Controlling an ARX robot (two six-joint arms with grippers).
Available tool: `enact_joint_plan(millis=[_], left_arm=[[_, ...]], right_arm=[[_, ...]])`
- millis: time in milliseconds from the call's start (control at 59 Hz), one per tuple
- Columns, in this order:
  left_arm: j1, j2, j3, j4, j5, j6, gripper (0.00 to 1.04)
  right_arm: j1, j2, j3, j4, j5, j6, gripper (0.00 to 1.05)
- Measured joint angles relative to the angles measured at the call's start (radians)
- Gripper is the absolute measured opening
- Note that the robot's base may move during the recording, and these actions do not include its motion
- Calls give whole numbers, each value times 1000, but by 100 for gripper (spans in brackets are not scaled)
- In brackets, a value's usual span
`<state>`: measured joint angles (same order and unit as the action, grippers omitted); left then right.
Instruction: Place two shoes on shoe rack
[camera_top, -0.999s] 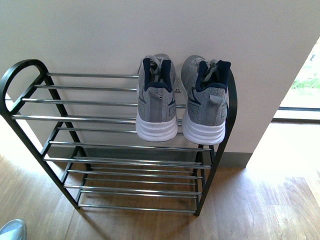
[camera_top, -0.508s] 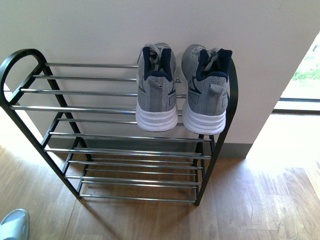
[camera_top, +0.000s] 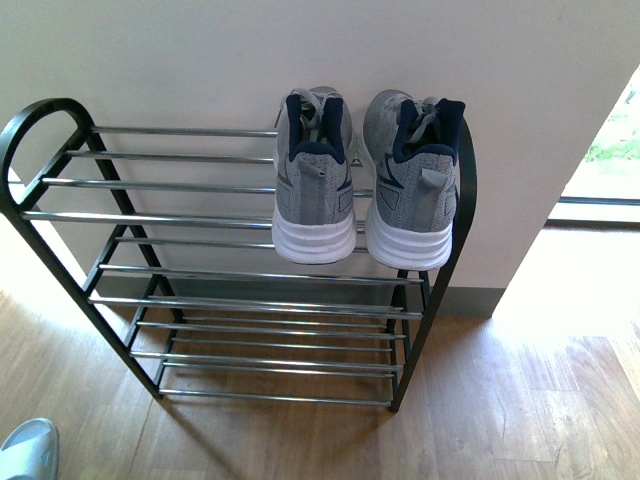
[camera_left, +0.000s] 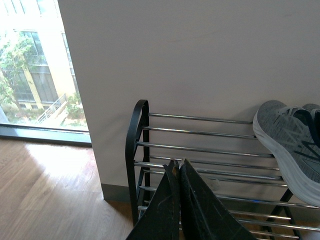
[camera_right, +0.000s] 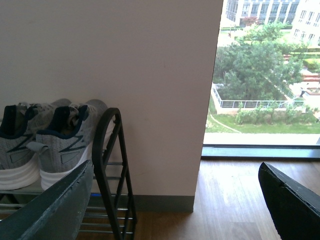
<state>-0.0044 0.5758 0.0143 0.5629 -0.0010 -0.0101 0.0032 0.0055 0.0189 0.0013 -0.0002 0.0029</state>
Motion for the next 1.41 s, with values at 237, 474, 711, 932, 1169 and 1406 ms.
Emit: enact_joint_plan(millis=[237,474,711,932,1169,1406], left_arm=[[0,-153,0,-142,0,0,1],[0,-254,0,-238,0,0,1],[0,-329,0,-315,0,0,1],[0,-397,0,-383,0,0,1],[0,-557,0,-559,-2,0,1],[1,-559,0,-563,0,0,1]], right_arm=[[0,0,0,0,0,0,96],[0,0,0,0,0,0,96],[0,0,0,0,0,0,96],[0,0,0,0,0,0,96],[0,0,0,0,0,0,96],[0,0,0,0,0,0,96]])
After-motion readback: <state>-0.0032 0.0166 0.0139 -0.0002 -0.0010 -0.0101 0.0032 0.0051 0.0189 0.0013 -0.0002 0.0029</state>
